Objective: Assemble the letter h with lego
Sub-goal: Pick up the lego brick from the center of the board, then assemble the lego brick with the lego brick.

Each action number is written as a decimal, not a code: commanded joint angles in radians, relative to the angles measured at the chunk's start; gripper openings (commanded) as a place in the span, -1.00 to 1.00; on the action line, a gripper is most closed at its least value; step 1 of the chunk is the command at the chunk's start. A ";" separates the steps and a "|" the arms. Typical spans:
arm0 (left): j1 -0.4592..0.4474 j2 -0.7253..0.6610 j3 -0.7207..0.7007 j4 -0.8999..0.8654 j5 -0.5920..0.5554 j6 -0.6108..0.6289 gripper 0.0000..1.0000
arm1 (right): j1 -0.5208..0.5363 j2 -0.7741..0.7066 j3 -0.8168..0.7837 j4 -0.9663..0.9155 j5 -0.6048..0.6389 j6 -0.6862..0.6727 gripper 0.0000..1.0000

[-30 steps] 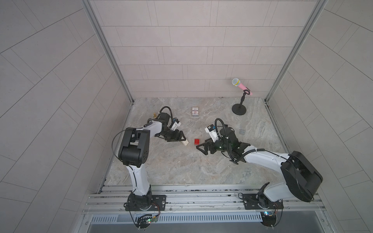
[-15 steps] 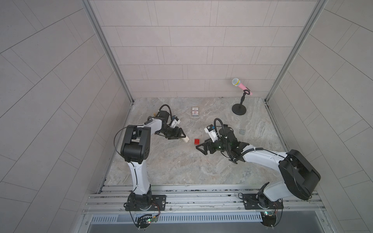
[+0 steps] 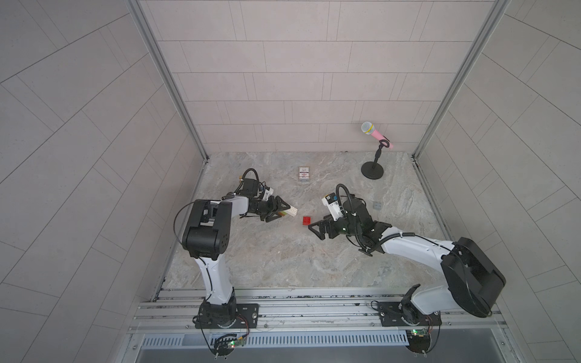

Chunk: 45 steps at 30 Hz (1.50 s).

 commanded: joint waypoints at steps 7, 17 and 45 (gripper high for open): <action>-0.015 0.036 -0.355 1.191 -0.012 -0.835 -0.82 | -0.040 -0.060 -0.047 0.013 0.122 0.053 0.99; -0.105 0.001 -0.409 1.207 -0.048 -0.802 -1.00 | -0.069 0.029 -0.020 0.013 0.092 0.104 0.78; -0.156 -0.023 -0.457 0.956 -0.030 -0.625 -1.00 | -0.101 0.144 0.034 -0.043 0.050 0.125 0.61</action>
